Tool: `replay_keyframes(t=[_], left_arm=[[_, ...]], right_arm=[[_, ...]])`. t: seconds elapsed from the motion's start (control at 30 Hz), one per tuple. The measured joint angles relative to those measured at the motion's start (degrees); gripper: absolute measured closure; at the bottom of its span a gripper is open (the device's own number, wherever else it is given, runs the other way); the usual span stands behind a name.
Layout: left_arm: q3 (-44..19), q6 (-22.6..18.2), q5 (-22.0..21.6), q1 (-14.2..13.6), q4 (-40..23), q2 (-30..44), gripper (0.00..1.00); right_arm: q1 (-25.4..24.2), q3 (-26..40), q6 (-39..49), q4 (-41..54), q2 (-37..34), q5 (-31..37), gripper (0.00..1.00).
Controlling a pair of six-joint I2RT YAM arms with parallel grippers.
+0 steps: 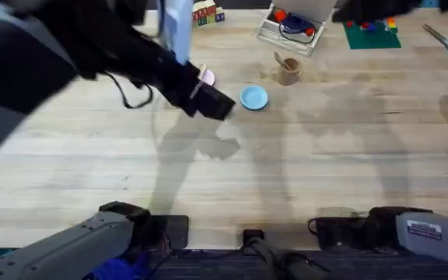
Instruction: Pick up a utensil and set it on the pink plate, then put the other utensil in the container.
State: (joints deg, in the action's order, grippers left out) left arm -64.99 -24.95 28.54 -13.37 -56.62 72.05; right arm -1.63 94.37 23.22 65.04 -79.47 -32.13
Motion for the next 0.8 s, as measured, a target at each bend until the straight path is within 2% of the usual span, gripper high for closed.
replay_keyframes(t=[0.17, 0.37, 0.8], left_arm=[[-9.1, 0.1, -4.0, 0.8, -8.6, 0.0, 0.008], [-16.8, -0.7, -5.7, 0.8, -13.1, -1.5, 0.007], [-18.3, -1.2, -10.0, 0.8, -16.5, -18.4, 0.008]], right_arm=[[0.0, 0.0, 0.0, 8.4, 4.5, 4.4, 0.006], [0.0, 0.0, 0.0, 13.1, 6.5, 6.0, 0.005], [0.0, 0.0, 0.0, 13.2, 6.4, 6.5, 0.005]])
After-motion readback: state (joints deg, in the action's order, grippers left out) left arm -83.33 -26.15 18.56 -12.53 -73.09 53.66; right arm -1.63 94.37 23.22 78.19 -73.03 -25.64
